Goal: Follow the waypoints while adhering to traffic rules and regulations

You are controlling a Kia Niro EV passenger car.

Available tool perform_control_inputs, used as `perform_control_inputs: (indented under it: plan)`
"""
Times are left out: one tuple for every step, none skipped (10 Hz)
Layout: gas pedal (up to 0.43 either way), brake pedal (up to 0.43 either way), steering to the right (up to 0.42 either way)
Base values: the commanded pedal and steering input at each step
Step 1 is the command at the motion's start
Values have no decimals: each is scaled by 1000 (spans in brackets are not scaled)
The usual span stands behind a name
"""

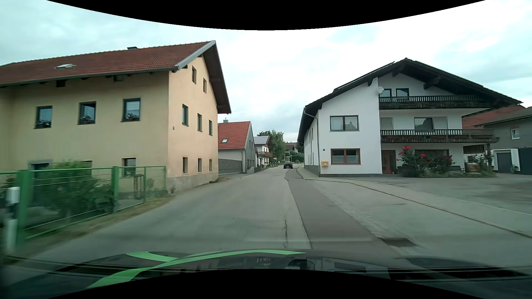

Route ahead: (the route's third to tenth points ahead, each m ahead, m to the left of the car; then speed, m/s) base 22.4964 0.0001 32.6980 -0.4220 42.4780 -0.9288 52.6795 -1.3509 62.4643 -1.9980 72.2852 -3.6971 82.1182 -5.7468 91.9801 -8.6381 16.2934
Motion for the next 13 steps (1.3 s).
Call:
perform_control_inputs:
  plan:
    - [157,0,0]
    - [157,0,-1]
    - [157,0,0]
    - [169,0,0]
    - [169,0,0]
    - [177,0,0]
    - [177,0,0]
    - [189,0,0]
    - [189,0,1]
    - [177,0,2]
    - [150,0,2]
    - [79,0,3]
    - [79,0,4]
